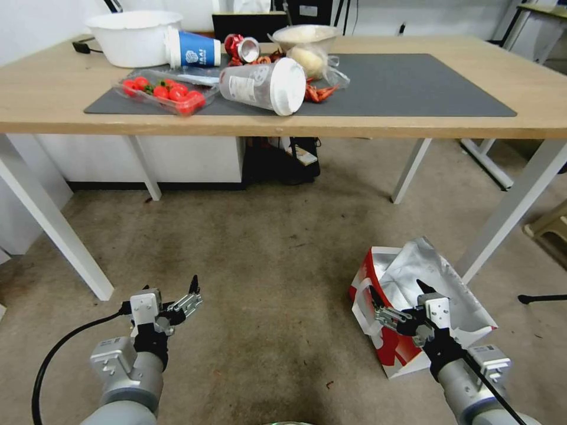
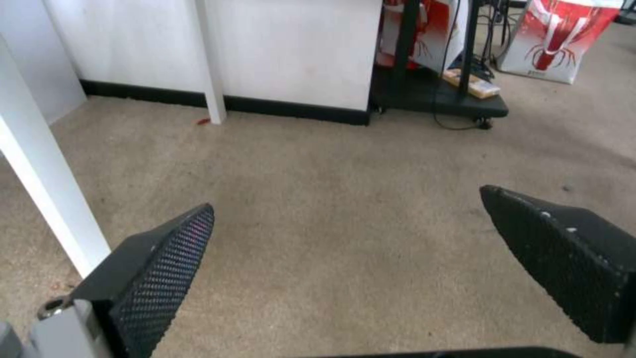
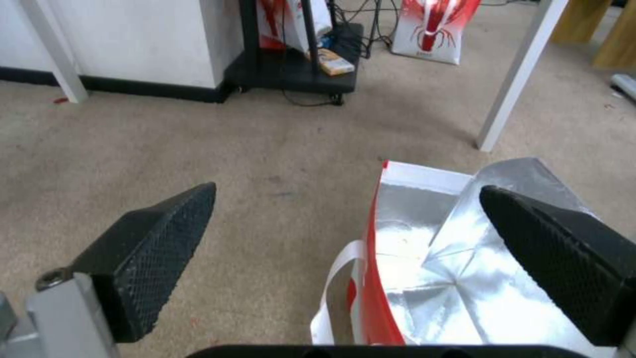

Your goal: Pick up the food delivery bag from the floor and place it on the table.

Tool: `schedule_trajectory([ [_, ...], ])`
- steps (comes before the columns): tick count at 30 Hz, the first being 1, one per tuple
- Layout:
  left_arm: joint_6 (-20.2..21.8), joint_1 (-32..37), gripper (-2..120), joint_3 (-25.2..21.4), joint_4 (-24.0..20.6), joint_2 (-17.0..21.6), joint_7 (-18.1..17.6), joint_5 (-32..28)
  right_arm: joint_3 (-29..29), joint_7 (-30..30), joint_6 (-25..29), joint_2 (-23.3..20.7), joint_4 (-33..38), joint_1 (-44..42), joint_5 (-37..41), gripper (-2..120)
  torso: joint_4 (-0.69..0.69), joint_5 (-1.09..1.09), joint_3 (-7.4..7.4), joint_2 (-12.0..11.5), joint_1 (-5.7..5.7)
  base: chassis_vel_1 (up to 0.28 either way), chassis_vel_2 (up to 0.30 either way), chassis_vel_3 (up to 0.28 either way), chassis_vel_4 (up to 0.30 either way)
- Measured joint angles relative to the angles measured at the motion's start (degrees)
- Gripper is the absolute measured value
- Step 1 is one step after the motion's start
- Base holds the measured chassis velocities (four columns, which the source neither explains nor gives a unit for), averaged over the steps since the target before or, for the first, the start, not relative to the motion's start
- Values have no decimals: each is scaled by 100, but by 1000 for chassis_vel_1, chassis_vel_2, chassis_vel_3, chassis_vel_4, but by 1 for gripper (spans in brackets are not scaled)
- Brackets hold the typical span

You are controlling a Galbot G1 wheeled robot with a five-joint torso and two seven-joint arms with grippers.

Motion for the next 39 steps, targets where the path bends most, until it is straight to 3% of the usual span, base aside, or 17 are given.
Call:
schedule_trajectory([
  [6,-2,14,100,0,-9,-2,9,9,-6,-5,11,-17,-1,-14,-14,100,0,0,-142,-144,-1,0,0,0,0],
  [24,-35,-20,100,-16,54,1,24,18,-4,-12,24,-26,-81,-6,-21,100,0,0,-143,-207,-20,0,0,0,0],
  [29,-229,-39,100,-62,149,32,126,12,-2,-12,26,-27,-106,25,-17,100,0,-1,-143,-196,-20,0,0,0,0],
  [36,-343,-83,100,-74,248,53,153,1,147,-15,78,-227,-191,176,115,100,0,0,-143,-184,-16,0,0,0,0],
  [39,-386,-90,100,-77,291,70,167,-1,292,-24,156,-520,-378,390,280,100,0,0,-143,-179,-15,0,0,0,0],
])
